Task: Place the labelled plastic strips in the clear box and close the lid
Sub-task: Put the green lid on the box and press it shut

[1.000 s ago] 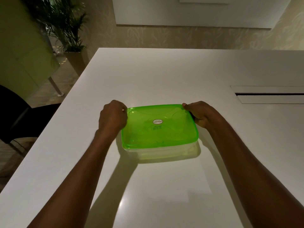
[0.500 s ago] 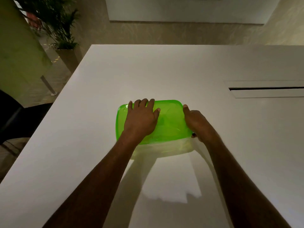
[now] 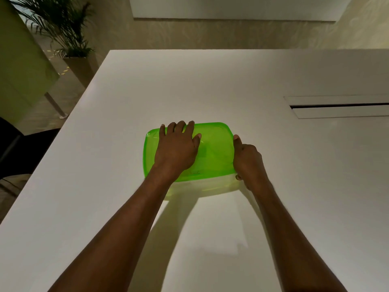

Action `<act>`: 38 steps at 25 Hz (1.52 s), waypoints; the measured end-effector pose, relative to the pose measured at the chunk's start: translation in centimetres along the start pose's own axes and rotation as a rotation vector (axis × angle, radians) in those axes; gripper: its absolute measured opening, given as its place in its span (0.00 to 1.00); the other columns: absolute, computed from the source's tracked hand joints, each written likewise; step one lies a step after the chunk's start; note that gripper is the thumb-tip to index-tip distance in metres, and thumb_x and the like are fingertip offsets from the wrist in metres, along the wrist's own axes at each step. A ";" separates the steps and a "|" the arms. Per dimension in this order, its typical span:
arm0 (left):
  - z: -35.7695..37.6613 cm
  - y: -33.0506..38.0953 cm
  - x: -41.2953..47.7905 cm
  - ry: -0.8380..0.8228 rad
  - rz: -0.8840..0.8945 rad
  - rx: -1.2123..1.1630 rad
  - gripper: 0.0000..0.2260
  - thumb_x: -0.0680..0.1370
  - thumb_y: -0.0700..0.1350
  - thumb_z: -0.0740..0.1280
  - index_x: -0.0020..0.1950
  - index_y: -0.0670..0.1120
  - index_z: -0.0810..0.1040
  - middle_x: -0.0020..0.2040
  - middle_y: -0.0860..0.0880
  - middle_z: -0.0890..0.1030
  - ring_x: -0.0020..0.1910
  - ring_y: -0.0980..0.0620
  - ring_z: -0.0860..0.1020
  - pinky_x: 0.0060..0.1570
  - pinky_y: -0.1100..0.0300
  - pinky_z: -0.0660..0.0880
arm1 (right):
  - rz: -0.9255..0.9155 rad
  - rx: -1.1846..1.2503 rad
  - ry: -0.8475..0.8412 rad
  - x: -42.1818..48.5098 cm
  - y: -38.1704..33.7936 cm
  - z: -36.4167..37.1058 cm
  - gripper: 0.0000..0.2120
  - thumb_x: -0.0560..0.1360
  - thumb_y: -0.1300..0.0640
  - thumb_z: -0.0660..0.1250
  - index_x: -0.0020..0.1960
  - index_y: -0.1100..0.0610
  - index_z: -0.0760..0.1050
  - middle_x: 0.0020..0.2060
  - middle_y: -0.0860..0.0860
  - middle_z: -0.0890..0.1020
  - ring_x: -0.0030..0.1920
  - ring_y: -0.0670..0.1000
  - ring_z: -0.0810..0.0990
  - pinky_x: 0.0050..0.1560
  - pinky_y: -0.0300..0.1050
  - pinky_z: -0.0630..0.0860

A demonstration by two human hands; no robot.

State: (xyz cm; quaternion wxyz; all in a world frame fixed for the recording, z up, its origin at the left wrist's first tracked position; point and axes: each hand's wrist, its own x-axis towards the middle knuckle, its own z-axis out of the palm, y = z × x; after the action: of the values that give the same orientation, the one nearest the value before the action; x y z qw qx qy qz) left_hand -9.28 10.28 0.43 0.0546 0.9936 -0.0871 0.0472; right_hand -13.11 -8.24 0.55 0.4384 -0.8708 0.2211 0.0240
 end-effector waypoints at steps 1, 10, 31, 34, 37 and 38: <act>0.0 0.0 0.0 -0.001 -0.004 -0.009 0.26 0.87 0.57 0.49 0.83 0.49 0.59 0.79 0.45 0.67 0.79 0.41 0.63 0.80 0.39 0.53 | -0.014 0.003 0.002 -0.1 -0.1 0.1 0.30 0.83 0.35 0.50 0.42 0.58 0.75 0.52 0.68 0.83 0.49 0.68 0.83 0.53 0.63 0.81; 0.1 0.0 0.0 0.005 0.005 -0.024 0.26 0.87 0.57 0.50 0.83 0.49 0.59 0.79 0.45 0.67 0.79 0.42 0.64 0.80 0.39 0.52 | -0.081 -0.043 0.097 0.1 0.3 0.2 0.23 0.84 0.40 0.54 0.45 0.58 0.73 0.49 0.66 0.82 0.51 0.68 0.81 0.52 0.59 0.79; -2.2 -1.5 -0.7 0.247 -0.268 -0.873 0.22 0.80 0.31 0.57 0.71 0.43 0.79 0.72 0.46 0.78 0.73 0.49 0.75 0.71 0.62 0.68 | -0.833 -0.771 -0.183 -1.5 -6.1 7.0 0.29 0.85 0.51 0.52 0.84 0.54 0.50 0.84 0.55 0.50 0.84 0.56 0.46 0.82 0.62 0.44; -2.6 -2.0 -1.4 0.209 -0.252 -0.749 0.19 0.83 0.35 0.59 0.72 0.42 0.77 0.74 0.44 0.77 0.74 0.47 0.73 0.68 0.68 0.64 | -0.850 -0.778 -0.155 -1.6 -5.9 6.9 0.28 0.86 0.50 0.50 0.84 0.53 0.51 0.84 0.54 0.51 0.84 0.55 0.46 0.82 0.60 0.46; -1.9 -2.7 -3.2 0.083 -0.243 -0.410 0.22 0.83 0.38 0.60 0.78 0.39 0.68 0.80 0.41 0.67 0.80 0.42 0.65 0.77 0.52 0.63 | -0.858 -0.761 -0.141 -1.6 -5.7 6.8 0.26 0.86 0.50 0.48 0.83 0.53 0.52 0.84 0.53 0.52 0.84 0.54 0.48 0.82 0.59 0.47; -1.8 -2.9 -4.0 0.092 -0.267 -0.353 0.23 0.83 0.39 0.60 0.79 0.39 0.67 0.81 0.41 0.65 0.80 0.42 0.65 0.77 0.50 0.64 | -0.855 -0.749 -0.139 -1.6 -5.7 6.9 0.26 0.86 0.49 0.47 0.83 0.53 0.53 0.84 0.53 0.52 0.84 0.54 0.48 0.82 0.59 0.47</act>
State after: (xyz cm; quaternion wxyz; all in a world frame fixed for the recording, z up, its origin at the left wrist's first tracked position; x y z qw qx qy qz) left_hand -12.79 13.97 1.48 0.2374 0.9681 0.0411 0.0688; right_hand -11.14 0.62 0.98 0.0840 -0.9752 -0.2036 -0.0214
